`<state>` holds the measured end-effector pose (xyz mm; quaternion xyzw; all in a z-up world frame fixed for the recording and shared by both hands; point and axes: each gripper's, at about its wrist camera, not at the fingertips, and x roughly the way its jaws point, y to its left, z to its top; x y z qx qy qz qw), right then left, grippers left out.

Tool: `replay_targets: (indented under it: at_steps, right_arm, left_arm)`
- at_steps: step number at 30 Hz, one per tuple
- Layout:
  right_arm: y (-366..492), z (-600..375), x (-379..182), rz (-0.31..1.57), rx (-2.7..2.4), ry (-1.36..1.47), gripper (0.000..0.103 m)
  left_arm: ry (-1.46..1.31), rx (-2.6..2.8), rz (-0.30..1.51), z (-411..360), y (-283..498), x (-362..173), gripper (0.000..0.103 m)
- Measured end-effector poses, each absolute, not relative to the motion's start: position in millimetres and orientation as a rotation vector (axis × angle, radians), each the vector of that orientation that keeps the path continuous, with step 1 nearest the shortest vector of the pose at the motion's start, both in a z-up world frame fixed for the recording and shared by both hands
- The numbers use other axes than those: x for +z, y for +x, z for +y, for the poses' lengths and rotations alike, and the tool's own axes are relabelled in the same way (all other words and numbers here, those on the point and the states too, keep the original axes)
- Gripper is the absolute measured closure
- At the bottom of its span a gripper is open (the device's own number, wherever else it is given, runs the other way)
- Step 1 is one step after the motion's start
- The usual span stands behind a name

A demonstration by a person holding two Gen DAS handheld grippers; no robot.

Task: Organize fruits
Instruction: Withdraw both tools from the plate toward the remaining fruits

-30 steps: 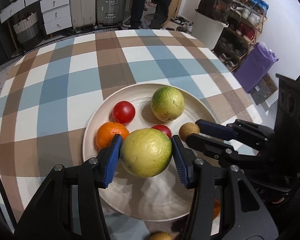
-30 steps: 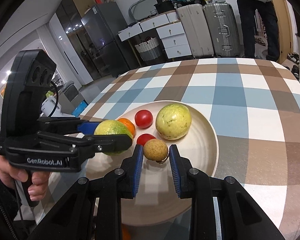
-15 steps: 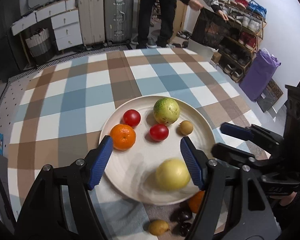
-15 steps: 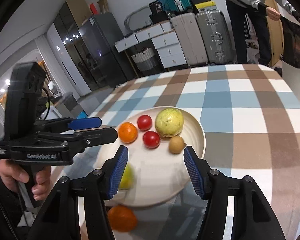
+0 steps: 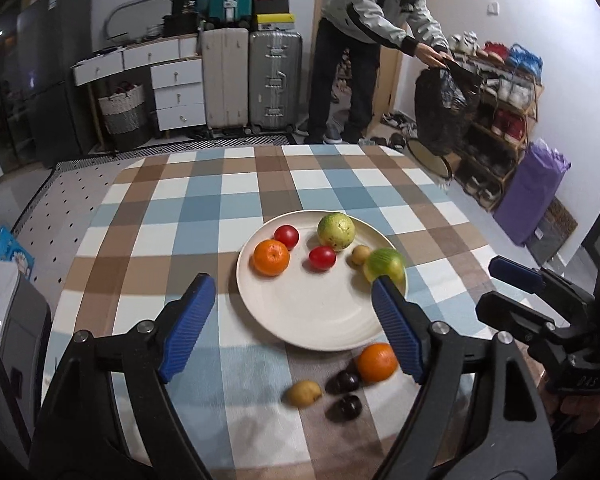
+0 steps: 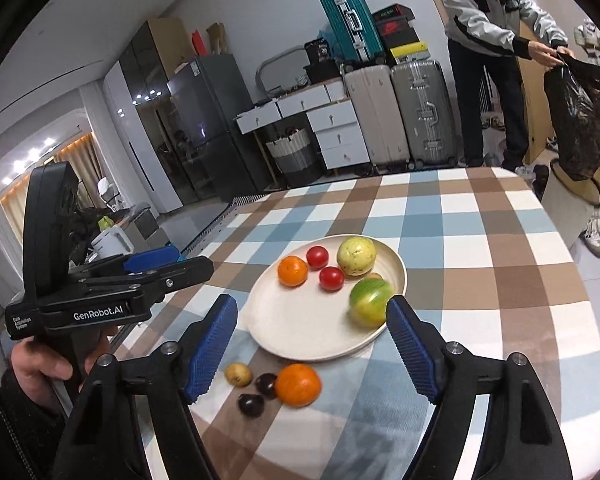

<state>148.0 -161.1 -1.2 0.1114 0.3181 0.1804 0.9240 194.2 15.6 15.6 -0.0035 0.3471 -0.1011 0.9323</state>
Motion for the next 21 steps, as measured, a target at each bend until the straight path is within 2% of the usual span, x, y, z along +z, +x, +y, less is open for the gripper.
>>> replay_targets:
  at_steps: [2, 8, 12, 17, 21]
  right_arm:
    - [136, -158, 5, 0.638, 0.364, 0.220, 0.018]
    - [104, -147, 18, 0.599, 0.368, 0.178, 0.017]
    - [87, -142, 22, 0.582, 0.369, 0.161, 0.016]
    - [69, -138, 15, 0.569, 0.361, 0.144, 0.010]
    - [59, -131, 1, 0.579, 0.352, 0.119, 0.009]
  left_arm:
    - [-0.017, -0.186, 0.693, 17, 180, 19, 0.021]
    - [-0.054, -0.149, 0.633, 24, 140, 27, 0.014]
    - [-0.085, -0.121, 0.598, 31, 118, 27, 0.002]
    - [-0.102, -0.096, 0.588, 36, 91, 14, 0.001]
    - [-0.124, -0.061, 0.599, 43, 77, -5, 0.001]
